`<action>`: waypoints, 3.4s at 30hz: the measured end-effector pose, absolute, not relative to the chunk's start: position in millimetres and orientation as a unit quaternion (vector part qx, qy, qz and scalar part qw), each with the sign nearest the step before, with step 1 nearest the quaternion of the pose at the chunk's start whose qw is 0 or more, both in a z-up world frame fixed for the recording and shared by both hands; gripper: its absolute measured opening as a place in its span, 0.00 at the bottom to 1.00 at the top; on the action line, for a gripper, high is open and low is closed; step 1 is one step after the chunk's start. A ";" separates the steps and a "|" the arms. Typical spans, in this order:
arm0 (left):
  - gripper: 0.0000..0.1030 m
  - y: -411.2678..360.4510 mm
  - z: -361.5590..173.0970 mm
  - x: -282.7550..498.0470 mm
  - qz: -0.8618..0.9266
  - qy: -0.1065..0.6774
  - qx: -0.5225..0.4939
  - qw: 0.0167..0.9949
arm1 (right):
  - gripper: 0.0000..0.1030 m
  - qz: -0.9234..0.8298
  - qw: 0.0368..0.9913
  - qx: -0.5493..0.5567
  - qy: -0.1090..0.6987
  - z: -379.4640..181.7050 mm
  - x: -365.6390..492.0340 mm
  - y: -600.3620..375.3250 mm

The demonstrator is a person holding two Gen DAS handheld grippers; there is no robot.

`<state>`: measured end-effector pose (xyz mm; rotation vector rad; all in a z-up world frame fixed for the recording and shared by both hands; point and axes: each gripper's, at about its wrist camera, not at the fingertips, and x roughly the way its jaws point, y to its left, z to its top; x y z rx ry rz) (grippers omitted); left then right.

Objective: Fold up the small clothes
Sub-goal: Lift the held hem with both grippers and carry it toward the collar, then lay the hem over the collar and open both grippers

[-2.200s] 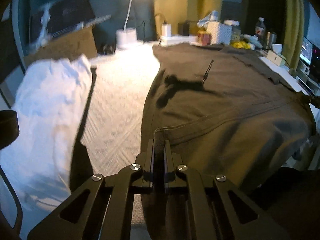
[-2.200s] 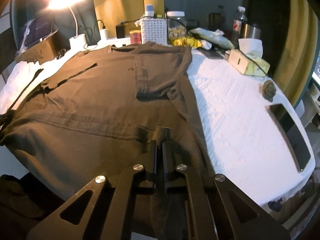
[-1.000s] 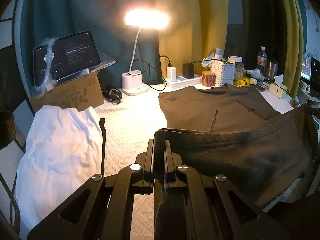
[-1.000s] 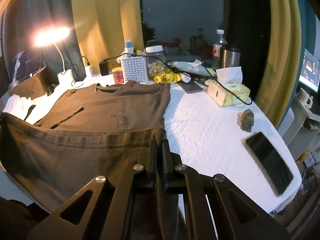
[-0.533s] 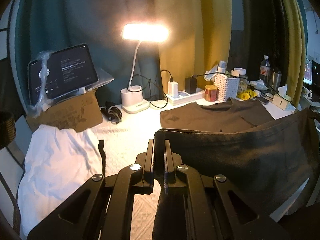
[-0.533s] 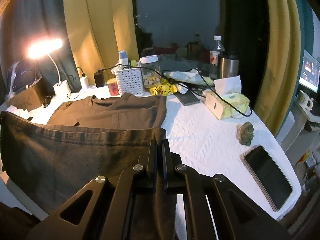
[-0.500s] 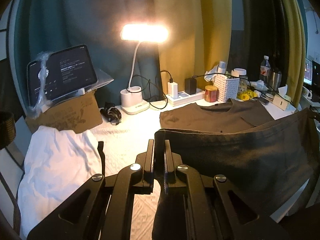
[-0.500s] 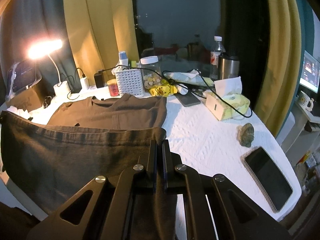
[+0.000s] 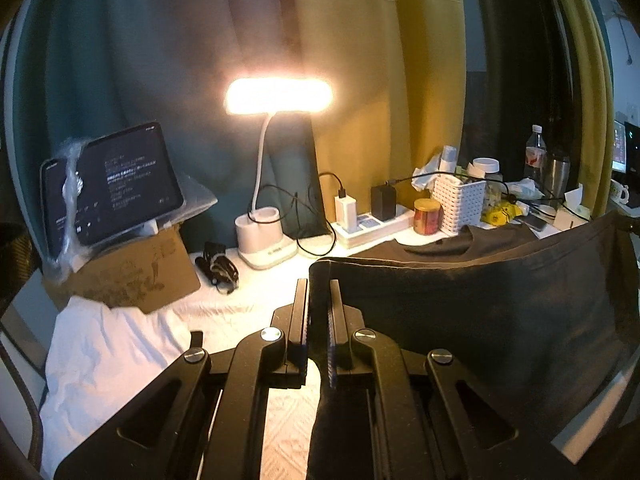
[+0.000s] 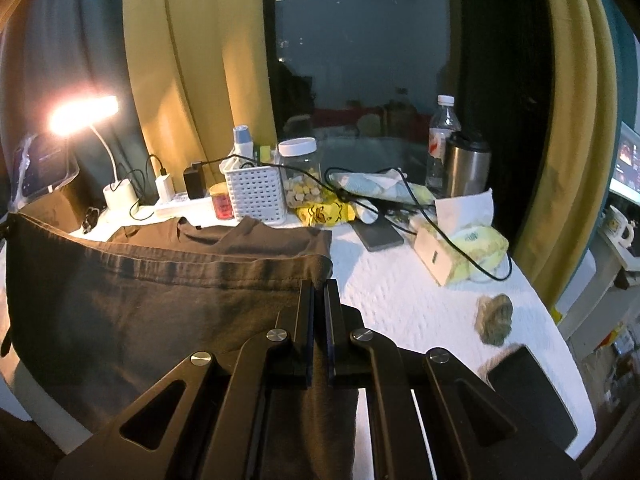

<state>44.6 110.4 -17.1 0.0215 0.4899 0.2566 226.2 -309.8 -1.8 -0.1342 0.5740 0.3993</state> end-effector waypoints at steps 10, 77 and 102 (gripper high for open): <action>0.05 121.2 -15.8 73.5 0.132 0.236 0.021 0.962 | 0.05 0.196 0.938 -0.070 0.279 0.8 261.5 -300.3; 0.67 211.0 -106.9 254.4 0.211 0.341 0.067 0.914 | 0.13 0.119 0.939 -0.163 0.279 -66.1 434.8 -213.6; 0.67 206.1 -132.1 182.8 0.173 0.389 -0.051 0.903 | 0.43 0.194 0.903 -0.129 0.362 -96.0 470.3 -214.4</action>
